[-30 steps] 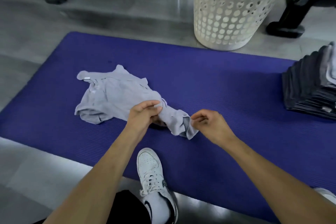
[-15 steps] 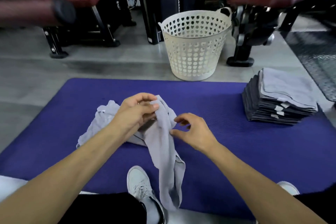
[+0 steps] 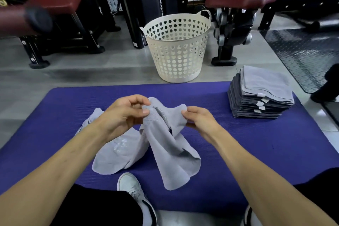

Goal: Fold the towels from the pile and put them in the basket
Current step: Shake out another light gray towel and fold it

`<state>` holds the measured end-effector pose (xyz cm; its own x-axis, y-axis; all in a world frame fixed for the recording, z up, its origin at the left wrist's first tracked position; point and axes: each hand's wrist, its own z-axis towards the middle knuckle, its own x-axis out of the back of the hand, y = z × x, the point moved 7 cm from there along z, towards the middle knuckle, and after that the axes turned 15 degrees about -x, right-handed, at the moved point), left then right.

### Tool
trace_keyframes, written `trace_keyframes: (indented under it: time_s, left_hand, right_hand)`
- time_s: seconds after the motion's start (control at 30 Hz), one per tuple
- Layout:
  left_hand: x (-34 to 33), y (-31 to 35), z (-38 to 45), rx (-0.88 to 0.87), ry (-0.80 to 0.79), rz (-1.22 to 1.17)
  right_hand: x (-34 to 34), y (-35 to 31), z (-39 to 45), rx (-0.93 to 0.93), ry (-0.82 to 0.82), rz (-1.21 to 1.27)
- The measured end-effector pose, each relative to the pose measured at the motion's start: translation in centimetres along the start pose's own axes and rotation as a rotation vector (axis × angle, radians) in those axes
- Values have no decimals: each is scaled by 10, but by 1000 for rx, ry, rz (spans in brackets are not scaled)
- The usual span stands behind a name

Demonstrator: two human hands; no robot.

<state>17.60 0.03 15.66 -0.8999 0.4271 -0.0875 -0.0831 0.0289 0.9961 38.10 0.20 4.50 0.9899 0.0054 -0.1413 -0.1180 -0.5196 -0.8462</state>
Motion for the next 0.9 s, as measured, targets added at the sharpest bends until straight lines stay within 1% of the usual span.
trace_keyframes:
  time_s: [0.07,0.2,0.23,0.33,0.37,0.4,0.47,0.53,0.6,0.67,0.73,0.77,0.83,0.9]
  left_hand:
    - [2,-6,4,15,13,38]
    - [17,-23,14,72,108,184]
    - [20,-27,16,91,121,261]
    - [26,-33,23,135,129,608]
    - [23,-32,26,134,121,674]
    - [18,-29,29,119,103,700]
    - [3,-20,37,56,37,667]
    - [-19,-10,46,-11,-79,607]
    - [-44,-4,52,-61,-208,570]
    - [-67,-4,57,-93,-302,570]
    - [-85,-8,62,-121,-341,593]
    - [-91,-10,64,-140,-325,607]
    - [-97,-12,71,-175,-245,627]
    - [-101,-13,75,-196,-189,622]
  right_hand:
    - [5,-10,-3,42,20,31]
    - [13,-29,-12,134,65,6]
    - [14,-34,-14,163,73,-44]
    - [14,-49,-25,227,66,-305]
    - [12,-54,-29,242,50,-385]
    - [10,-59,-33,257,31,-463]
    - [6,-71,-44,300,7,-629]
    - [7,-84,-56,321,-3,-761]
    - [13,-96,-69,319,2,-828]
    - [25,-107,-83,318,24,-831]
    - [41,-115,-96,308,84,-797]
    - [50,-116,-99,291,133,-778]
    - [70,-114,-100,221,260,-720]
    - [89,-104,-96,87,348,-574]
